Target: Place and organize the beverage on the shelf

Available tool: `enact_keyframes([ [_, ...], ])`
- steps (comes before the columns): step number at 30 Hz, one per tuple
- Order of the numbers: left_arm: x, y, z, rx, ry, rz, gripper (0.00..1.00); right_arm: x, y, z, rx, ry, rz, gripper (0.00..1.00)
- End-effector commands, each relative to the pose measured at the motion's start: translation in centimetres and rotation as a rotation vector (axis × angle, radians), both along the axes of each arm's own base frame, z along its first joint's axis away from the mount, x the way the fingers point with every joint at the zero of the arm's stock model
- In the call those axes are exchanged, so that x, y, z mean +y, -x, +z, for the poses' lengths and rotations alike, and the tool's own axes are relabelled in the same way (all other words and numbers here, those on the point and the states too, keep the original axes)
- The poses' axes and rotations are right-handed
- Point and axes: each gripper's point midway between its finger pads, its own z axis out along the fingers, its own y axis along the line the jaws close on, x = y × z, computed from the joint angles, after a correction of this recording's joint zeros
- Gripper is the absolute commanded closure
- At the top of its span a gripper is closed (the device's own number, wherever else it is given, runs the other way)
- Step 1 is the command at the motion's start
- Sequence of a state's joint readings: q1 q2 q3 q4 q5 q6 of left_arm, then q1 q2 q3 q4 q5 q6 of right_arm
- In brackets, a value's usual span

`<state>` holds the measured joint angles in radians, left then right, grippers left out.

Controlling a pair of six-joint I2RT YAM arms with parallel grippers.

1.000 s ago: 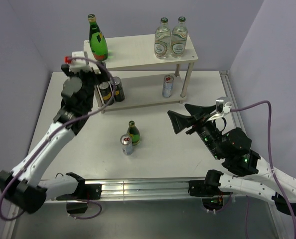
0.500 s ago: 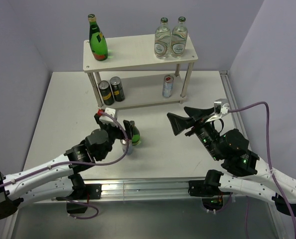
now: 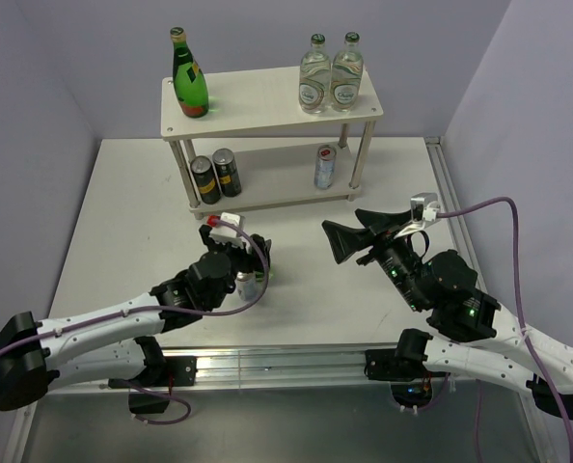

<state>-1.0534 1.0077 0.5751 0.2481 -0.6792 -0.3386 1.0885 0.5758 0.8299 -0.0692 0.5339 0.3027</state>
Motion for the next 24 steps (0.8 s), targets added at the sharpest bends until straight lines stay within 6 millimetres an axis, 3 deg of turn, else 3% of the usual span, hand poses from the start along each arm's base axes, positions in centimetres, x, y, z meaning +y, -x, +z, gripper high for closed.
enact_keyframes([
  [1, -0.7, -0.4, 0.3, -0.017, 0.066, 0.015, 0.01, -0.6, -0.2, -0.2, 0.006, -0.014, -0.027, 0.00],
  [24, -1.3, -1.6, -2.0, -0.006, 0.018, 0.062, 0.33, -1.1, -0.4, -1.5, 0.026, -0.009, -0.051, 0.00],
])
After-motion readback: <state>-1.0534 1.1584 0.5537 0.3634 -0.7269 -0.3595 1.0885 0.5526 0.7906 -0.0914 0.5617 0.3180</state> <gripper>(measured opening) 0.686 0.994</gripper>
